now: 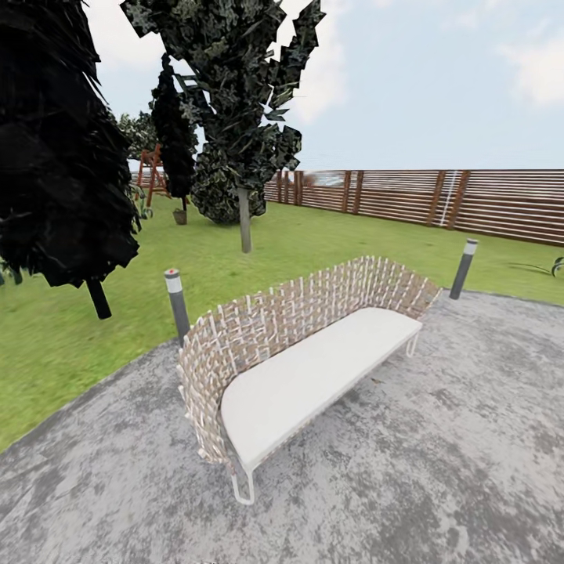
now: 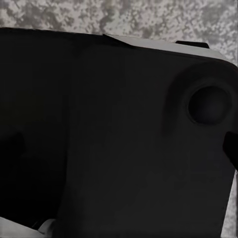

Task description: Take the three Easter eggs out of the wicker basket on the lawn in the garden, then place them on the lawn next to a single tree (choose any tree) so that all three eggs are next to the same tree and none are left in the basket.

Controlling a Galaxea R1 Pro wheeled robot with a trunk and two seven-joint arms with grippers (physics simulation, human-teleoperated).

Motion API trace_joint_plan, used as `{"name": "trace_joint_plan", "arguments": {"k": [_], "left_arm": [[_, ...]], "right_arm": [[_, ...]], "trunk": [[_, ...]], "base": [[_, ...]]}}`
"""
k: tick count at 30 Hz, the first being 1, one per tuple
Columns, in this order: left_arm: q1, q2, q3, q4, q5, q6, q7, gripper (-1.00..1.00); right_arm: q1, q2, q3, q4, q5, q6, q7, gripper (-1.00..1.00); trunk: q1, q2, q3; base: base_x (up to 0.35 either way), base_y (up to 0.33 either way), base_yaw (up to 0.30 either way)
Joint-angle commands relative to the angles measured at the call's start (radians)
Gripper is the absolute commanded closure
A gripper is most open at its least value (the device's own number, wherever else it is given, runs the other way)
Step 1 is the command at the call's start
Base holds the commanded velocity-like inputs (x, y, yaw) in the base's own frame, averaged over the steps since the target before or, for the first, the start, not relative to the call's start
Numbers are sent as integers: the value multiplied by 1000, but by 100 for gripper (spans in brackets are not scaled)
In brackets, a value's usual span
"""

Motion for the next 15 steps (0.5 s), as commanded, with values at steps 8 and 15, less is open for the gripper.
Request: {"name": "trace_joint_plan", "arguments": {"k": [8, 15], "left_arm": [[0, 0, -1, 0, -2, -2, 1, -100], [0, 0, -1, 0, -2, -2, 1, -100]], "right_arm": [[0, -1, 7, 0, 1, -2, 0, -100], [0, -1, 7, 0, 1, -2, -1, -100]], "trunk": [[0, 0, -1], [0, 0, -1]], "base": [[38, -27, 283], [201, -171, 287]]}}
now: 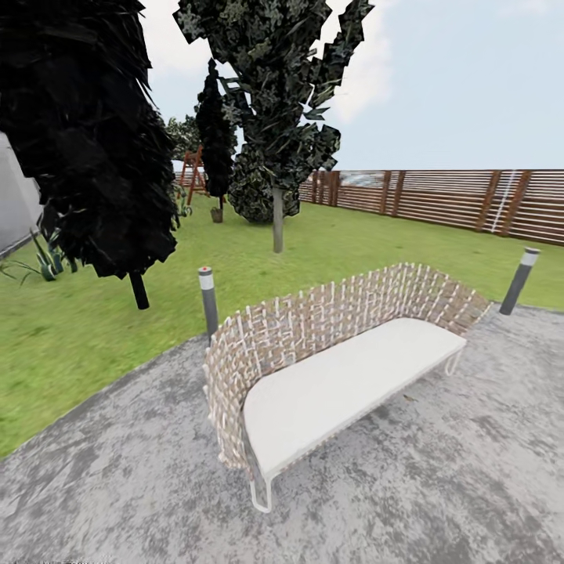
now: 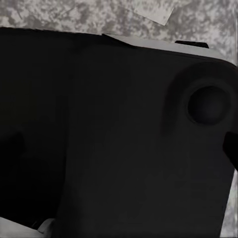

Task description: Take the three Easter eggs out of the wicker basket on the lawn in the garden, then place them on the lawn next to a single tree (choose any tree) so that all three eggs are next to the same tree and none are left in the basket.

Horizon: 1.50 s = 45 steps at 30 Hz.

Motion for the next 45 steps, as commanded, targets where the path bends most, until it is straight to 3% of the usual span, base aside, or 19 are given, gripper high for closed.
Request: {"name": "trace_joint_plan", "arguments": {"k": [1, 13, 30, 45], "left_arm": [[0, 0, -1, 0, -1, -3, 1, -100], [0, 0, -1, 0, 0, -3, 1, -100], [0, 0, -1, 0, -1, -3, 1, -100], [0, -1, -1, 1, -1, -3, 1, -100]], "right_arm": [[0, 0, 7, 0, 1, -2, 0, -100], [0, 0, 7, 0, 1, -3, -1, -100], [0, -1, 5, 0, 1, -3, -1, -100], [0, -1, 4, 0, 1, -4, -1, -100]], "trunk": [[0, 0, -1], [0, 0, -1], [0, 0, 7], [0, 0, 8]], "base": [[233, -208, 293], [184, -246, 295], [16, -129, 286], [168, -259, 45]]}}
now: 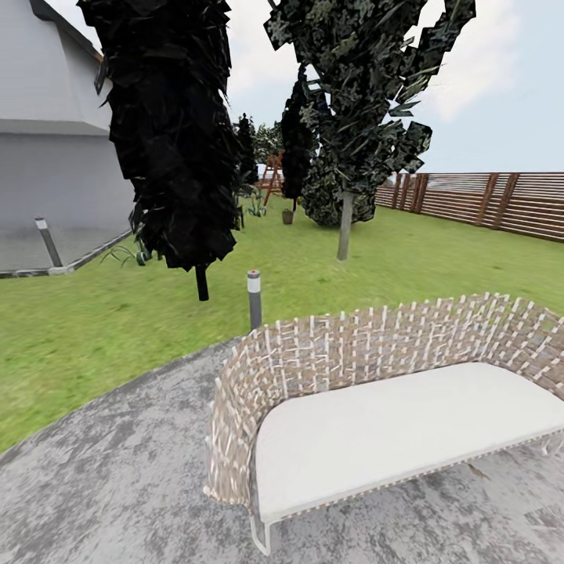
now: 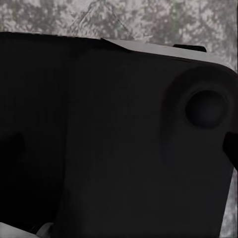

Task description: Take the three Easter eggs out of the wicker basket on the lawn in the garden, then place them on the lawn next to a single tree (choose any tree) so that all three eggs are next to the same tree and none are left in the basket.

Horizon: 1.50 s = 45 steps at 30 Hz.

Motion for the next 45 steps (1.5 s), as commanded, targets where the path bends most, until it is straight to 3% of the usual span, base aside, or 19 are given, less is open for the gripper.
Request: {"name": "trace_joint_plan", "arguments": {"k": [1, 22, 45], "left_arm": [[0, 0, -1, 0, -1, -3, 1, -100], [0, 0, -1, 0, -1, -3, 2, -100], [0, 0, -1, 0, -1, -3, 1, -100]], "right_arm": [[0, 0, 7, 0, 1, -2, 0, -100], [0, 0, 8, 1, 1, -2, 0, -100], [0, 1, 8, 1, 1, -2, 0, -100]], "trunk": [[0, 0, -1], [0, 0, -1], [0, 0, -1]], "base": [[225, -237, 1], [96, -293, 39], [102, -167, 0]]}}
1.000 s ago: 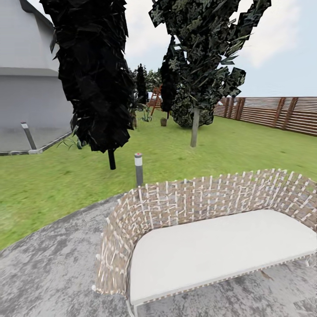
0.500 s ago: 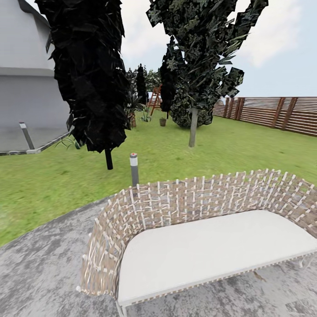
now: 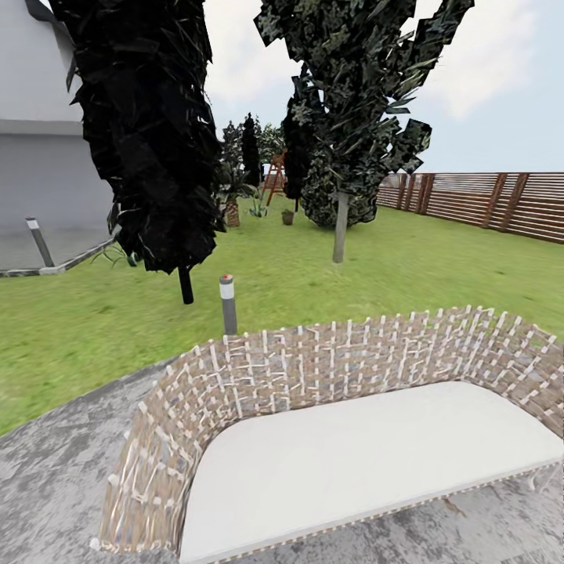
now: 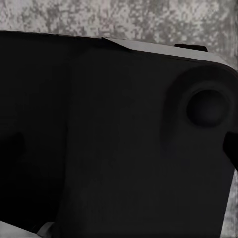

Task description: Take the three Easter eggs out of the wicker basket on the lawn in the garden, then place them on the lawn next to a single tree (choose any tree) so that all three eggs are next to the same tree and none are left in the basket.

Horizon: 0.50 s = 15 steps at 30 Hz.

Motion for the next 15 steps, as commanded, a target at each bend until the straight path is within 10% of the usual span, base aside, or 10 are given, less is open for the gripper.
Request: {"name": "trace_joint_plan", "arguments": {"k": [1, 15], "left_arm": [[0, 0, -1, 0, -1, -3, 1, -100], [0, 0, -1, 0, -1, -3, 2, -100]], "right_arm": [[0, 0, 7, 0, 1, -2, 0, -100], [0, 0, 7, 0, 1, -2, 0, -100]], "trunk": [[0, 0, -1], [0, 0, -1]], "base": [[113, -255, 0], [84, -270, 0]]}}
